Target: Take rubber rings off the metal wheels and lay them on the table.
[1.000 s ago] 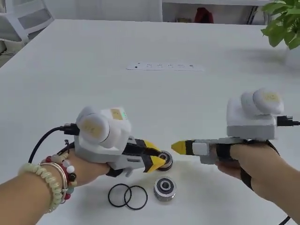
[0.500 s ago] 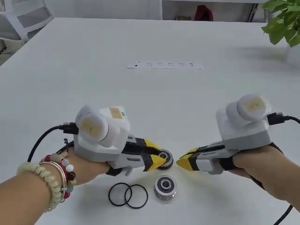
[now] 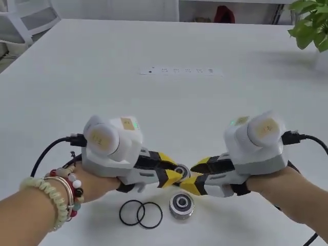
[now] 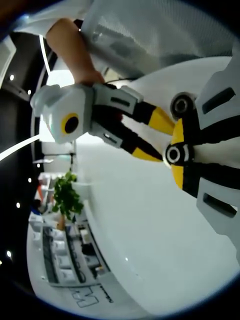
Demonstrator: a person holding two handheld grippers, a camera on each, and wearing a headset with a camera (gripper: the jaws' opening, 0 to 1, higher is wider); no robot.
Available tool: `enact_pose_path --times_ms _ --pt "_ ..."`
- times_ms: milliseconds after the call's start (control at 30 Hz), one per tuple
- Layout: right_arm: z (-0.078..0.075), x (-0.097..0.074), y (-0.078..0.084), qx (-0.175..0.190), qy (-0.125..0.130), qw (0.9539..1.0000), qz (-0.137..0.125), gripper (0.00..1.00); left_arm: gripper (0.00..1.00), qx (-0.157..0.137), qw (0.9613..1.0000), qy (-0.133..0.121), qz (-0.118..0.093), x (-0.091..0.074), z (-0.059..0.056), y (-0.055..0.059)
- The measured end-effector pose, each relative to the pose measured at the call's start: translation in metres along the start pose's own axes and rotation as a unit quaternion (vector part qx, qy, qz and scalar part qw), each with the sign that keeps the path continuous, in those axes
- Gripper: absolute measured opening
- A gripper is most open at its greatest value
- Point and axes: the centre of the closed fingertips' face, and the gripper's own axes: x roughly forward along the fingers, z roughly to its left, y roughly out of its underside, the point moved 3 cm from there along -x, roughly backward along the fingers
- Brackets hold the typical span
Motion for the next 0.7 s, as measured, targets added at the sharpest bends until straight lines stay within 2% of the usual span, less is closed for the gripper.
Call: enact_pose_path --times_ms 100,367,433,467,500,633,700 --pt "0.0039 -0.001 -0.0007 -0.009 -0.011 0.9999 -0.001 0.21 0.13 0.0 1.0 0.0 0.0 -0.0001 0.0001 -0.0001" --pt "0.0031 -0.0043 0.0003 -0.018 -0.011 0.9998 0.006 0.15 0.13 0.0 1.0 -0.002 0.001 -0.0003 0.0001 0.0002" --pt "0.0025 -0.0052 0.002 -0.019 -0.011 0.9997 0.011 0.09 0.13 0.0 1.0 -0.003 0.002 -0.0005 0.0004 0.0003" --pt "-0.0009 -0.0066 0.0055 -0.03 -0.001 0.9993 0.022 0.03 0.13 0.0 1.0 -0.003 0.002 -0.0007 0.0006 0.0005" --pt "0.0008 -0.0064 0.004 -0.021 -0.007 0.9997 0.011 0.03 0.13 -0.001 1.0 -0.003 0.002 -0.0005 0.0005 0.0006" --pt "0.0002 -0.0055 0.0027 -0.018 -0.001 0.9997 0.015 0.02 0.13 0.0 1.0 -0.004 0.003 -0.0005 0.0006 0.0007" --pt "-0.0046 -0.0065 0.0021 0.009 0.015 0.9997 0.02 0.0 0.13 0.0 1.0 -0.005 0.004 -0.0006 0.0012 0.0008"
